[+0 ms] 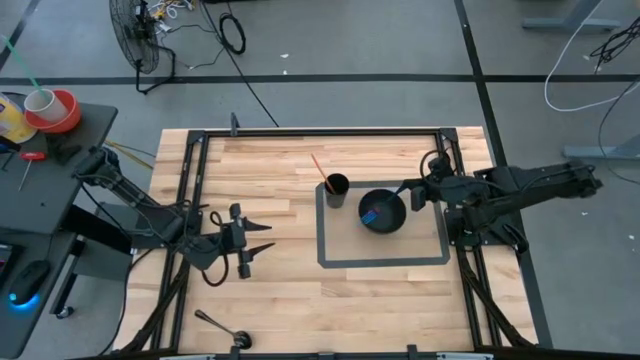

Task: Pick & Place Utensil
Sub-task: Put the blue fork into the black bowl

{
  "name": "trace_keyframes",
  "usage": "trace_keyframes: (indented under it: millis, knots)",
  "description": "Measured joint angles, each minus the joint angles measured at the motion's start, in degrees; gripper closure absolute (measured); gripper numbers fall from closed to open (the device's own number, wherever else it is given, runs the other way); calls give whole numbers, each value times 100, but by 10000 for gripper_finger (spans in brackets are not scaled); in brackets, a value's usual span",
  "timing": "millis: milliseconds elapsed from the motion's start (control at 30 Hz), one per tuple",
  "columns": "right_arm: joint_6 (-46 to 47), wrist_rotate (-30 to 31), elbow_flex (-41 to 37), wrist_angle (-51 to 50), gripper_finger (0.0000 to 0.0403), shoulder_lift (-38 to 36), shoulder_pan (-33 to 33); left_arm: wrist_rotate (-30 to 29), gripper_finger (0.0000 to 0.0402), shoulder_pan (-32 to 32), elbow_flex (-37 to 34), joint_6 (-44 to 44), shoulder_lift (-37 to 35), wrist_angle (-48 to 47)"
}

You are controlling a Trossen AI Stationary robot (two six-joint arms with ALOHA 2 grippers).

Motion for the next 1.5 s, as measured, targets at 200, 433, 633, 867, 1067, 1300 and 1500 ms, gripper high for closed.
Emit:
trace_keyframes:
  millis: [200, 433, 633, 867, 1067, 1300, 1500]
  knots:
    - [130, -75, 0, -166, 398, 2, -218, 0, 204, 0, 0, -11, 0, 0]
    - [621, -78, -153, -721, 398, -4, -442, 0, 204, 0, 0, -9, 0, -6]
    - [1041, -442, -955, 3, 398, -95, -622, 3, 204, 0, -2, -10, 1, -9]
    - [1127, -489, -1655, 594, 398, -708, -756, 5, 204, 0, -2, -15, 2, -9]
    - [1060, -483, -1932, 656, 398, -1056, -803, 5, 204, 0, -4, -11, 2, -9]
    - [1221, -407, -2208, 689, 398, -1117, -803, 4, 204, 0, -4, -13, 2, -9]
    - [886, -634, -2234, 632, 398, -1444, -798, 5, 204, 0, -4, -18, 2, -9]
